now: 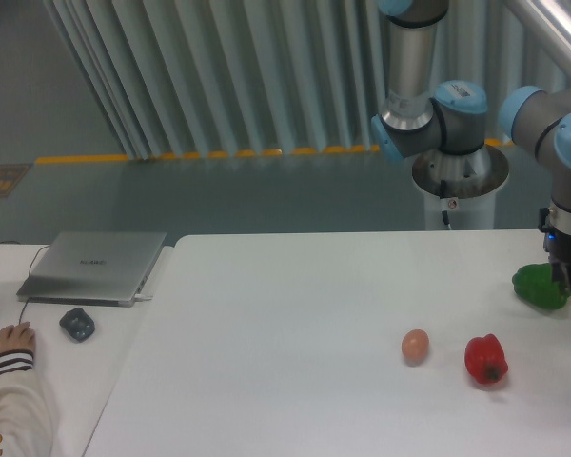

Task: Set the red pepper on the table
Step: 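Raise the open gripper and move it back toward the green pepper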

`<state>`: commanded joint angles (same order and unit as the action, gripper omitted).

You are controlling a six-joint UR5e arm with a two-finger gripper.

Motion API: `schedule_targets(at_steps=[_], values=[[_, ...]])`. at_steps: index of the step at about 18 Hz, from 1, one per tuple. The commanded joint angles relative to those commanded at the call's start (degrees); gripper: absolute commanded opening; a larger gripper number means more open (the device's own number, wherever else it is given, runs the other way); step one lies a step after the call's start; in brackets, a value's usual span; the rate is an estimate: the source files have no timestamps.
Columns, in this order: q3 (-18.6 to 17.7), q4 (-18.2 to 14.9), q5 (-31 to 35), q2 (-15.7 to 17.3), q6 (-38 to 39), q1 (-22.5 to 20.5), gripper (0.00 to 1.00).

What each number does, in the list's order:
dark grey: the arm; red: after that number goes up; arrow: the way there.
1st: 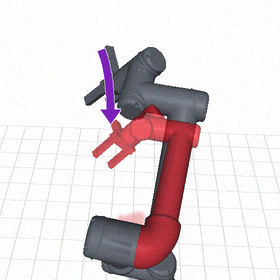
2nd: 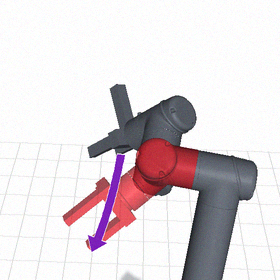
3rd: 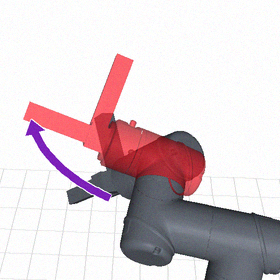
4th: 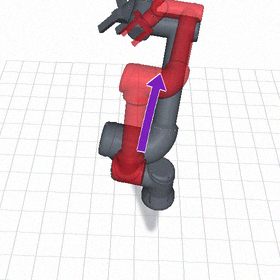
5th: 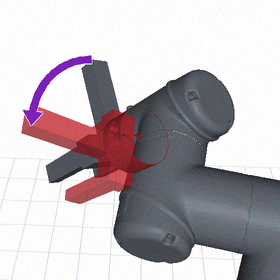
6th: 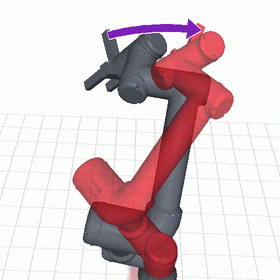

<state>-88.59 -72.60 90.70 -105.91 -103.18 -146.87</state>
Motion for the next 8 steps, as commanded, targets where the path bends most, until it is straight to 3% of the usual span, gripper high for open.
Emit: schedule_targets(at_steps=[8], values=[[0.2,-0.3,0.1,0.0,-3.6,-2.4,1.0]])
